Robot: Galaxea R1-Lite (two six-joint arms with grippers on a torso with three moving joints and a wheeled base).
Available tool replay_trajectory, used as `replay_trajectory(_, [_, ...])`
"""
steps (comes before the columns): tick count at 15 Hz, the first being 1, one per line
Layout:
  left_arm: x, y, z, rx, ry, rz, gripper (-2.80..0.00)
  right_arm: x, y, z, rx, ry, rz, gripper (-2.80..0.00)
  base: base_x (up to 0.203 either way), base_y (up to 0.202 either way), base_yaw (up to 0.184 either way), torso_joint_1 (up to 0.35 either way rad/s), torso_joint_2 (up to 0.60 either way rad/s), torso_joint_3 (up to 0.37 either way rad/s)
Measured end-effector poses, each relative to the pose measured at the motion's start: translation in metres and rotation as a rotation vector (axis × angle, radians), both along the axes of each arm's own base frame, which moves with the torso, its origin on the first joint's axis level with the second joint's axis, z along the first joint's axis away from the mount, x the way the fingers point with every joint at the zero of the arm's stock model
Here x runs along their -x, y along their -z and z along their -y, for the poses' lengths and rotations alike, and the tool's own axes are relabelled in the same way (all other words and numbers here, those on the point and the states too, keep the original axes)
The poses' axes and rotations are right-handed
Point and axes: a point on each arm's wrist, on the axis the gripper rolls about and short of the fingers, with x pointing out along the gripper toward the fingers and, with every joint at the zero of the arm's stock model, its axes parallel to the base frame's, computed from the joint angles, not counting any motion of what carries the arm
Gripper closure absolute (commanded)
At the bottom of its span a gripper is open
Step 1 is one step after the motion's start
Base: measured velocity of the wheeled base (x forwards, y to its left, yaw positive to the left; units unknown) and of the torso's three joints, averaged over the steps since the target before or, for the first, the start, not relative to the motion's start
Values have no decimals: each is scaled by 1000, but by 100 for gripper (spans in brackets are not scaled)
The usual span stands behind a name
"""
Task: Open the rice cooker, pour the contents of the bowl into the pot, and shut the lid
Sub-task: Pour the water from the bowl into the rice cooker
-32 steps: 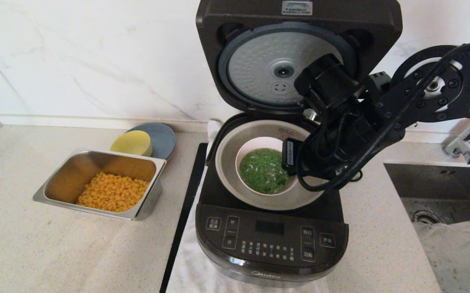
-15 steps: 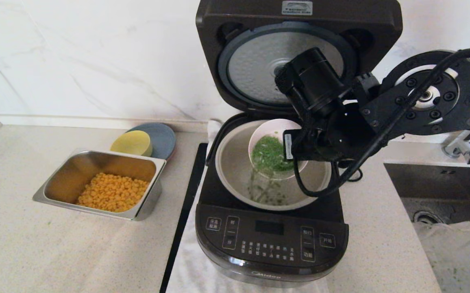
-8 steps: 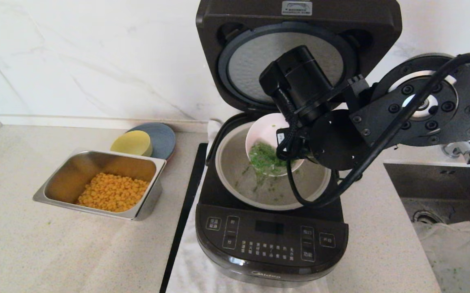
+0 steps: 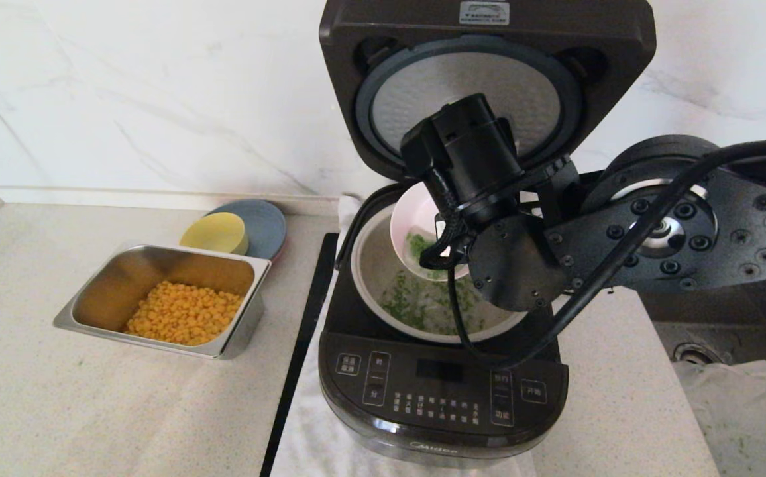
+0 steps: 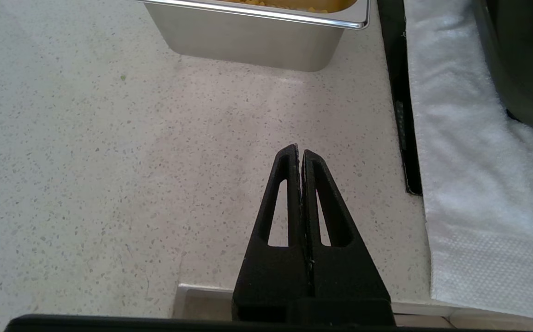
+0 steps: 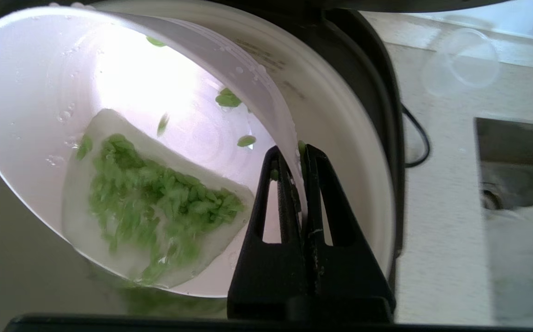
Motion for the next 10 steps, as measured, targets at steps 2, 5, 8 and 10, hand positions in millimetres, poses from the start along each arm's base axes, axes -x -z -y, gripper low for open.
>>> replay_trajectory(2, [0, 0, 0, 0, 0, 0, 0, 3, 1, -1, -41, -6, 36, 0, 0, 0, 0, 0, 0, 0])
replay_trajectory(5, [0, 0, 0, 0, 0, 0, 0, 7, 1, 3, -80, -7, 69, 0, 0, 0, 0, 0, 0, 0])
replay_trajectory(8, [0, 0, 0, 0, 0, -1, 0, 10, 3, 6, -99, -14, 99, 0, 0, 0, 0, 0, 0, 0])
replay_trajectory(10, [0, 0, 0, 0, 0, 0, 0, 12, 6, 9, -111, -21, 127, 0, 0, 0, 0, 0, 0, 0])
